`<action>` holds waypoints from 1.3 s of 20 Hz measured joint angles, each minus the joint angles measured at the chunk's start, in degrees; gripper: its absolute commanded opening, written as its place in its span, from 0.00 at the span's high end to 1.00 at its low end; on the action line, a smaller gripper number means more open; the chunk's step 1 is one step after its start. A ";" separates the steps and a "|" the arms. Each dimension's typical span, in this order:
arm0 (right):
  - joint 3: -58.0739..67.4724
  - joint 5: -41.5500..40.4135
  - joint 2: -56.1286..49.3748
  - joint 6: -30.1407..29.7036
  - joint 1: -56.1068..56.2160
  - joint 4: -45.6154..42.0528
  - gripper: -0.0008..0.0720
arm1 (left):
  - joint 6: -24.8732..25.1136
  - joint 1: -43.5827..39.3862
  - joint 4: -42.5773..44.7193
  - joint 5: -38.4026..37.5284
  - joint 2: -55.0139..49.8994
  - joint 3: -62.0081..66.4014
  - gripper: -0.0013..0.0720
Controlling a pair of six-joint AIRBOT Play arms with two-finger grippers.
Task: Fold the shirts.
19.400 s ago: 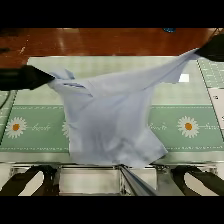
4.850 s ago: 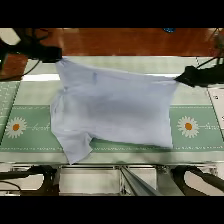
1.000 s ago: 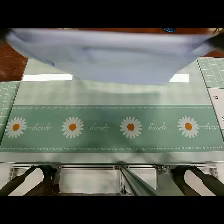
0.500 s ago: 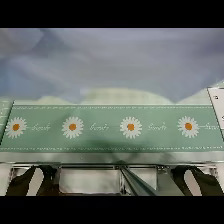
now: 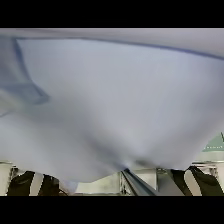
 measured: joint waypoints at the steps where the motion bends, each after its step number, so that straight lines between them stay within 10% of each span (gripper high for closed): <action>1: -1.55 0.66 -1.25 -0.31 0.00 0.87 0.96 | -0.46 -0.07 -0.24 -0.72 -0.76 -2.84 0.95; 6: -16.39 -2.23 -7.93 -3.76 0.04 4.09 0.96 | 1.62 -1.27 -6.67 -0.15 -8.31 -20.59 0.95; 10: -27.91 -13.70 -18.82 -8.26 0.07 8.13 0.96 | 4.61 -6.82 -9.57 15.45 -21.77 -30.58 0.95; 17: -22.38 -26.69 -48.78 -15.74 0.31 21.81 0.96 | 4.04 -17.46 -11.52 31.06 -54.16 -17.38 0.95; 26: -9.81 -22.86 -65.92 -12.31 -0.35 24.72 0.96 | 1.55 -18.78 -12.98 14.23 -70.05 -0.22 0.95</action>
